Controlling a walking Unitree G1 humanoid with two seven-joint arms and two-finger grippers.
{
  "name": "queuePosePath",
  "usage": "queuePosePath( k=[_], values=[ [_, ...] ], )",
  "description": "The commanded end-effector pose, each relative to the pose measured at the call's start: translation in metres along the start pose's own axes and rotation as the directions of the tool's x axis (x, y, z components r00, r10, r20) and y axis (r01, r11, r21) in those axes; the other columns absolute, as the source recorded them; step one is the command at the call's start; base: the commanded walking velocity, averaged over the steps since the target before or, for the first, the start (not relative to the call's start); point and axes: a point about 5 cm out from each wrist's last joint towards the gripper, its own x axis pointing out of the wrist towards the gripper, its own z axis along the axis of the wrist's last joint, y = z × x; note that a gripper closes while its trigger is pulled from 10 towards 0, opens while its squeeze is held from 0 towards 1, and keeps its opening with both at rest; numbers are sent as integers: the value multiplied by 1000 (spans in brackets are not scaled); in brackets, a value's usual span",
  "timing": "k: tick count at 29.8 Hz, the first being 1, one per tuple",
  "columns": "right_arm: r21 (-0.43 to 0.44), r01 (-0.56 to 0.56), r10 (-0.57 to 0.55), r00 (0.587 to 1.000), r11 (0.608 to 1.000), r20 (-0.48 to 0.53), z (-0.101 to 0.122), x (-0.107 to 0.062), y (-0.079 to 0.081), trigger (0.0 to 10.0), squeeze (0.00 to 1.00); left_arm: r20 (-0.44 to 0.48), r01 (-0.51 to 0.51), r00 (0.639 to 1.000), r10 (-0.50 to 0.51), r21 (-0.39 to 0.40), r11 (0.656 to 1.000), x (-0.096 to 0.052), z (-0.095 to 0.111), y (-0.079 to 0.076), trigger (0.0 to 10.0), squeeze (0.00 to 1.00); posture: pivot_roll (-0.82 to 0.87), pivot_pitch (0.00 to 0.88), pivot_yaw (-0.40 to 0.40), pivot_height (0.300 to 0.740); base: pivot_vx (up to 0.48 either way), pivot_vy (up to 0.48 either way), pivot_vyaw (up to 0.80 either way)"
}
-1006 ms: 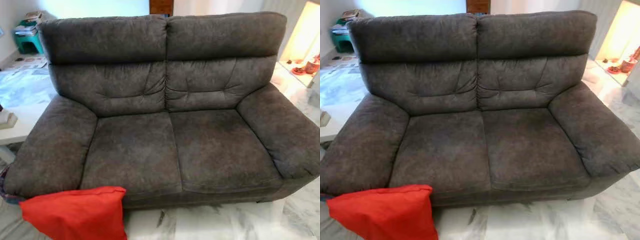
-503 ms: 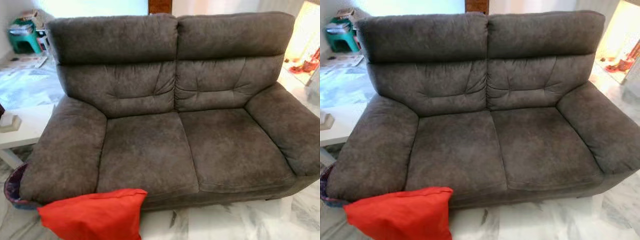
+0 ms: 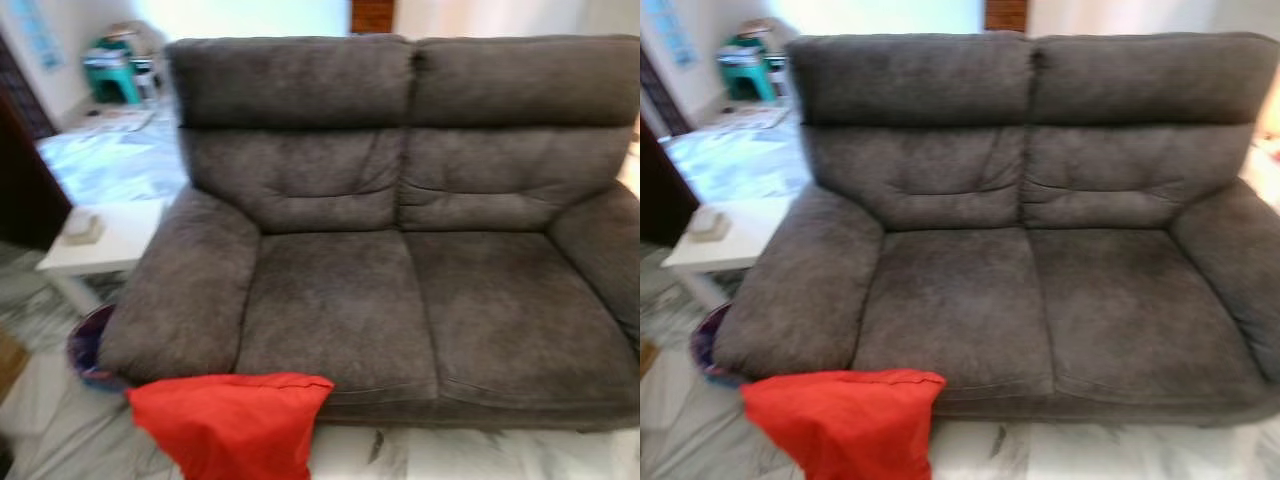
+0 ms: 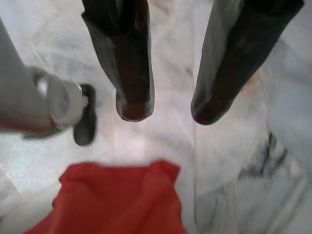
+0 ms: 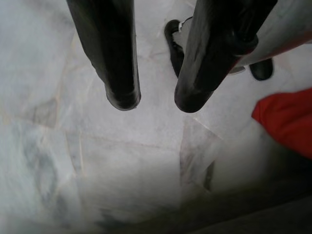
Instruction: Move the pillow to the sofa from floor
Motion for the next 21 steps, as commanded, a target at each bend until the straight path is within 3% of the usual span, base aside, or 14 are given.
queuePosePath(
  k=[1, 21],
  values=[
    [2, -11, 11, 1000, 1000, -15, -5, -1, 4, 10000, 0, -14, -14, 1000, 14, -2, 1000, -2, -4, 5, 10000, 0, -45, 81, 50, 740, 0, 0, 800],
    [9, -24, 24, 1000, 1000, 6, 1, 1, 11, 10000, 0, 7, -27, 1000, 27, -8, 1000, -2, -1, 7, 10000, 0, -36, 79, 53, 740, 0, 0, 741]
  ],
)
